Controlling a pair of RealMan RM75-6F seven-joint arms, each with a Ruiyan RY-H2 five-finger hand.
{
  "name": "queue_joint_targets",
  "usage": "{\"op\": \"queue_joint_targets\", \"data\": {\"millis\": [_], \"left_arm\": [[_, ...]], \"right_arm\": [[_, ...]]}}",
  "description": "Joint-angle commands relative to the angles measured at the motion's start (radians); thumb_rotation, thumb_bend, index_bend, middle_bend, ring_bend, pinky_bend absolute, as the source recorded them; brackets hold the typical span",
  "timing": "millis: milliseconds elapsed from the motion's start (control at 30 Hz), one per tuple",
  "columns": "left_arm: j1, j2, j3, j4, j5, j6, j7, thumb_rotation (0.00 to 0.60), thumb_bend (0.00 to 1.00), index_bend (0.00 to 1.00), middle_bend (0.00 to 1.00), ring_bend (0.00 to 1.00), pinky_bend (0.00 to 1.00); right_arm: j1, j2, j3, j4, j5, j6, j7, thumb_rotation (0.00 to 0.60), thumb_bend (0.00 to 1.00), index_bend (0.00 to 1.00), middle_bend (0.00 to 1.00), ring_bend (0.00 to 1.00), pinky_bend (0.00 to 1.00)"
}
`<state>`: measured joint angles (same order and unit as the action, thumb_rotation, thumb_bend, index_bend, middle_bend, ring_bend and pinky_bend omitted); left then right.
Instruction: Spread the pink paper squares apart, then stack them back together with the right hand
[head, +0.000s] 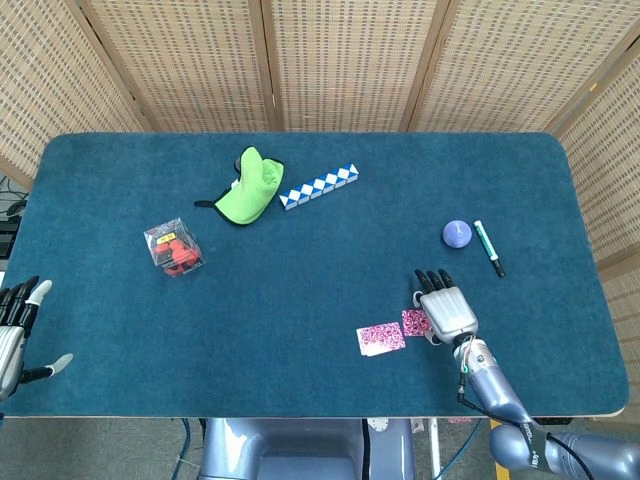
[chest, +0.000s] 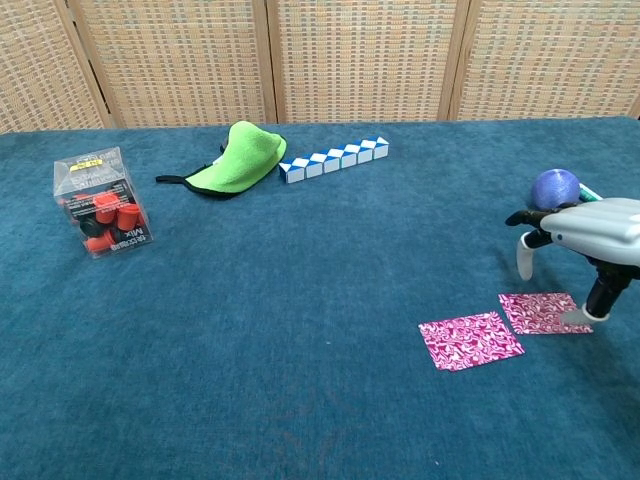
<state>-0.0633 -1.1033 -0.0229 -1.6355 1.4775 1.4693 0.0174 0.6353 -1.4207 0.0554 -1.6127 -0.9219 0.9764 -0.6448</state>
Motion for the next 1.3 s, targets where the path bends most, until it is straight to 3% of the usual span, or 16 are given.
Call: {"op": "queue_joint_targets", "data": {"millis": [33, 367, 1133, 1300], "left_arm": [[0.000, 0.000, 0.000, 0.000, 0.000, 0.000, 0.000, 0.600, 0.00, 0.00, 0.00, 0.00, 0.00], [0.000, -0.001, -0.001, 0.001, -0.001, 0.001, 0.001, 0.600, 0.00, 0.00, 0.00, 0.00, 0.00], [0.001, -0.002, -0.001, 0.002, 0.000, 0.003, 0.000, 0.600, 0.00, 0.00, 0.00, 0.00, 0.00], [0.001, -0.002, -0.001, 0.002, -0.001, 0.002, 0.000, 0.600, 0.00, 0.00, 0.00, 0.00, 0.00]], "right_arm": [[0.002, -0.002, -0.002, 0.006, 0.005, -0.008, 0.008, 0.600, 0.26, 0.33, 0.00, 0.00, 0.00], [0.012, -0.022, -0.006, 0.047, 0.033, -0.031, 0.032, 0.600, 0.23, 0.28, 0.00, 0.00, 0.00], [0.000, -0.047, -0.023, 0.087, -0.017, -0.037, 0.107, 0.600, 0.23, 0.28, 0.00, 0.00, 0.00], [-0.006, -0.057, -0.024, 0.106, -0.036, -0.036, 0.131, 0.600, 0.23, 0.35, 0.00, 0.00, 0.00]]}}
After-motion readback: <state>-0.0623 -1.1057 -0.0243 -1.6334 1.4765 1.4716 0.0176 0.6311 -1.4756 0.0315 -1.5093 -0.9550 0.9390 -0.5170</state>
